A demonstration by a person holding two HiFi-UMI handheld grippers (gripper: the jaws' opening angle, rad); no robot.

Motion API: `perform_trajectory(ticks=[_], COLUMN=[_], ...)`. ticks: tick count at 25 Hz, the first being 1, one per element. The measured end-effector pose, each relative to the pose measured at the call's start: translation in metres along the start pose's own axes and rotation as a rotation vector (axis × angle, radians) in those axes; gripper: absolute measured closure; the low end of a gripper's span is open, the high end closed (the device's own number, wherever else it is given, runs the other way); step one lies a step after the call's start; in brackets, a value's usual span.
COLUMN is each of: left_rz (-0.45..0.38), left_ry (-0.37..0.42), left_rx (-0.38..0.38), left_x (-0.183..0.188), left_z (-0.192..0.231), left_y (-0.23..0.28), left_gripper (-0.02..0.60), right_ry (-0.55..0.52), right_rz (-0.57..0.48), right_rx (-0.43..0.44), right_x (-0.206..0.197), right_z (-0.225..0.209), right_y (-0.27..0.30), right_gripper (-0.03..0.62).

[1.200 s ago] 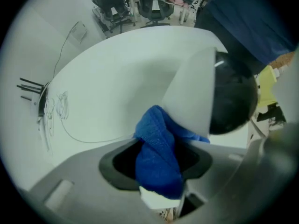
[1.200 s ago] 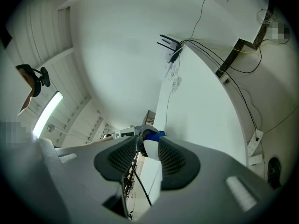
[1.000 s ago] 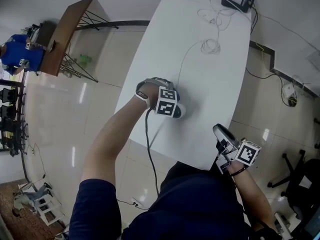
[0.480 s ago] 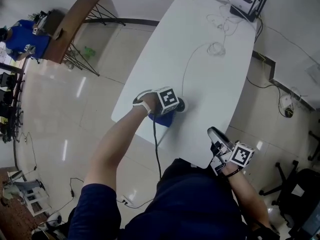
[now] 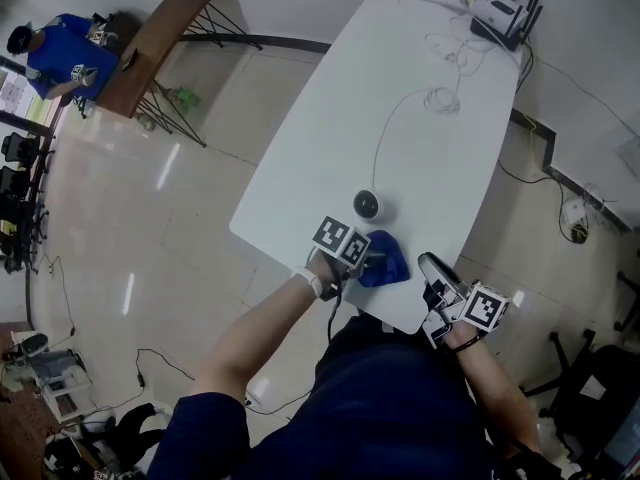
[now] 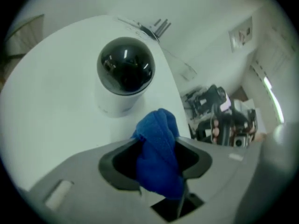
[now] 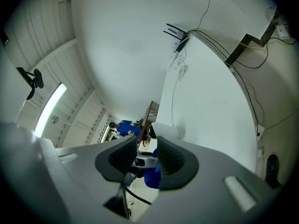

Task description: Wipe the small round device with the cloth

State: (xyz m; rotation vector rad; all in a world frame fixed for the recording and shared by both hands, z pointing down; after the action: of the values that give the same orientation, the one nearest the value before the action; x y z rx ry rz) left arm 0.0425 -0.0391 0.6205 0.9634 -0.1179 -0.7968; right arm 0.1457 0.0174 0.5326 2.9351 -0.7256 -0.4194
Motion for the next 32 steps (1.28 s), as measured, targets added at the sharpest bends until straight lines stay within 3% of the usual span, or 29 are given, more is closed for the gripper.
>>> perform_trajectory(ticks=[5, 7, 11, 14, 19, 23, 29, 32], left_rz=[-0.354, -0.487, -0.714, -0.790, -0.692, -0.524, -0.116, 0.138], left_ry=[-0.365, -0.478, -0.632, -0.686, -0.537, -0.382, 0.033, 0.331], left_rx=[-0.099, -0.124, -0.112, -0.158, -0.167, -0.076, 0.107, 0.216], left_x=[0.048, 0.065, 0.085, 0.092, 0.074, 0.034, 0.005, 0.004], left_z=[-0.020, -0.020, -0.005, -0.002, -0.014, 0.003, 0.041, 0.063], left_y=[0.020, 0.022, 0.016, 0.019, 0.020, -0.001, -0.035, -0.047], left_gripper=[0.377, 0.373, 0.371, 0.371, 0.373, 0.376, 0.376, 0.376], right_ry=[0.007, 0.001, -0.007, 0.004, -0.014, -0.031, -0.032, -0.045], right_rz=[-0.007, -0.012, -0.024, -0.020, 0.017, 0.047, 0.077, 0.087], right_rx=[-0.018, -0.027, -0.029, -0.029, -0.012, 0.004, 0.008, -0.002], right_x=[0.004, 0.008, 0.017, 0.018, 0.016, 0.013, 0.001, -0.005], right_z=[-0.004, -0.007, -0.008, -0.013, -0.012, -0.007, -0.001, -0.001], right_y=[-0.004, -0.009, -0.018, -0.021, -0.009, 0.007, 0.021, 0.022], right_gripper=[0.457, 0.457, 0.459, 0.459, 0.459, 0.459, 0.459, 0.459])
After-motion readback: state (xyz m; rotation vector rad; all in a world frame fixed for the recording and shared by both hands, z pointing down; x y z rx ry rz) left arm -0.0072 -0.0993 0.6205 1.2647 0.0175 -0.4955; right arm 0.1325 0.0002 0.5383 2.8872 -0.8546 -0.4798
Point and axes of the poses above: the fingertips, and each gripper's own axes: y forward along the fingers, z to its left, x out of its top, the point moved 2 cm from there along -y, backward along the fingers, and after that the axes turned 4 degrees about y, right-handed, at the moved point
